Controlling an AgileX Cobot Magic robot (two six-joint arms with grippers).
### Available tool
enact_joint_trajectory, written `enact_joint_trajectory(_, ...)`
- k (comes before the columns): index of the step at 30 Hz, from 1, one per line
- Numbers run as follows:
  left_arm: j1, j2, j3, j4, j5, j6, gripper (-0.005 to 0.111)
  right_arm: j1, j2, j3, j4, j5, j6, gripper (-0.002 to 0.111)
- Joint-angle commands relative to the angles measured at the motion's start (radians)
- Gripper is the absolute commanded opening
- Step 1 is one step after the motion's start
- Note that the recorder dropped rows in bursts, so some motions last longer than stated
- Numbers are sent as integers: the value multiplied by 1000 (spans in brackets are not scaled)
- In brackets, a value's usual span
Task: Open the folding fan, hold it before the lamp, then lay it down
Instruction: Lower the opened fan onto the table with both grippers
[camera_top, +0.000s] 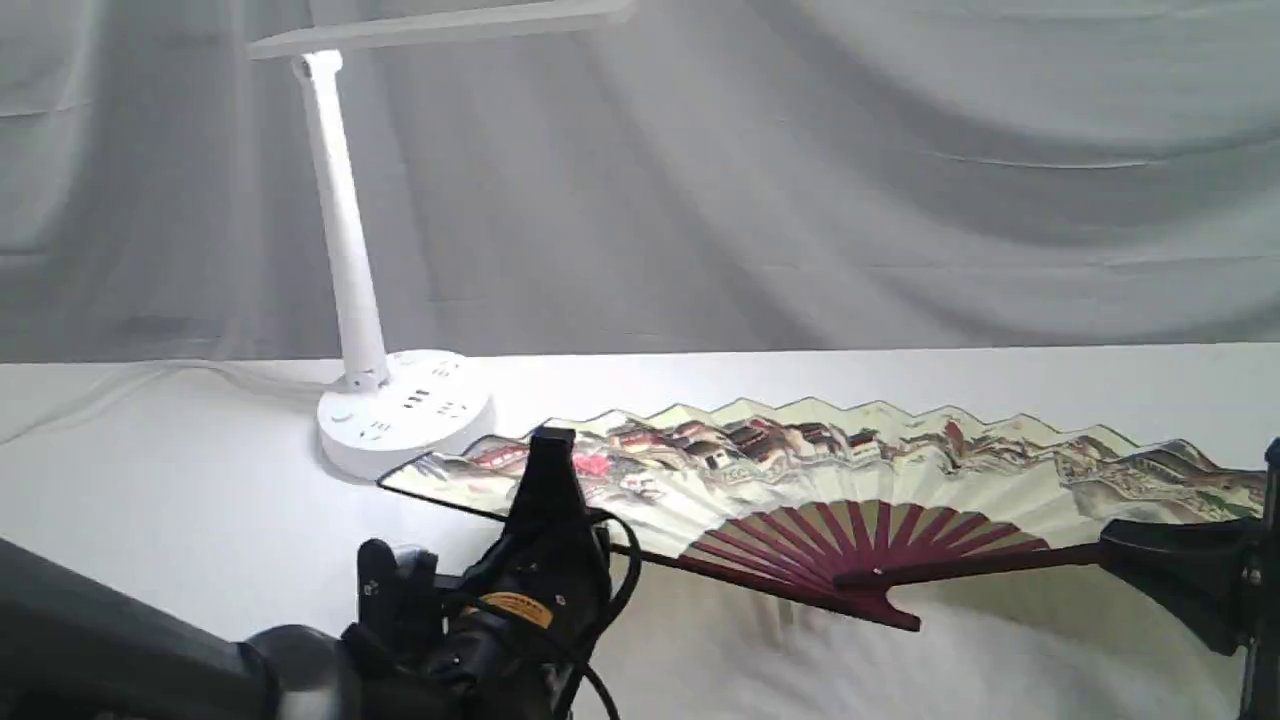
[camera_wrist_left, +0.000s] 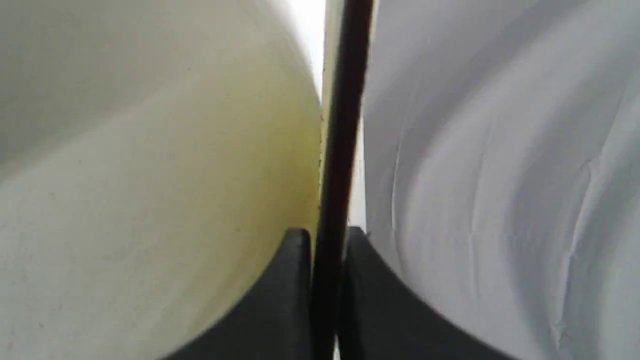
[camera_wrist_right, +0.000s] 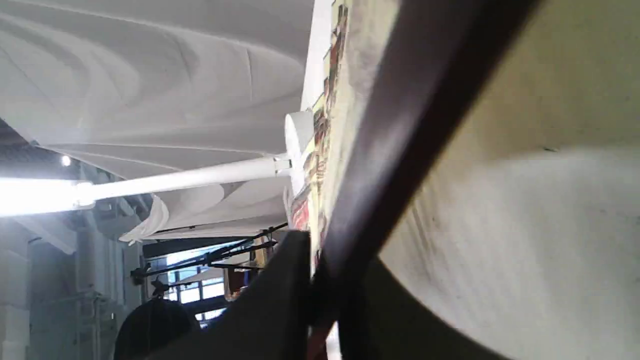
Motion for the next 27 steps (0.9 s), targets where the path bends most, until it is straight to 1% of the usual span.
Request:
enact_joint_trajectory(1,1,12,-13,25,-43,-25,0,-6,5,3,-15,-75,-54,0)
enact_joint_trajectory(4,1,12,-13,25,-43,-25,1,-6,5,-2,-15,-102,-54,0)
enact_joint_trajectory(7,1,14,-30,25,-40,-23,6,-6,5,-14,-15,-119,-54,0)
enact_joint_trajectory(12,6,52,-103,38,-36,-16,14,-6,5,-14,-15,-192,-54,0)
enact_joint_trajectory(16,6,96,-153,41,-33,-16,17,-6,5,-14,-15,-239,-54,0)
enact_joint_trajectory(20,6,120,-175,45,-32,-15,20,-6,5,-14,-15,-284,-58,0)
enact_joint_trajectory(22,6,124,-175,45,-32,-15,23,-6,5,-14,-15,-305,-73,0)
enact_joint_trajectory(27,6,129,-175,45,-32,-13,34,-6,5,-14,-15,-306,-91,0)
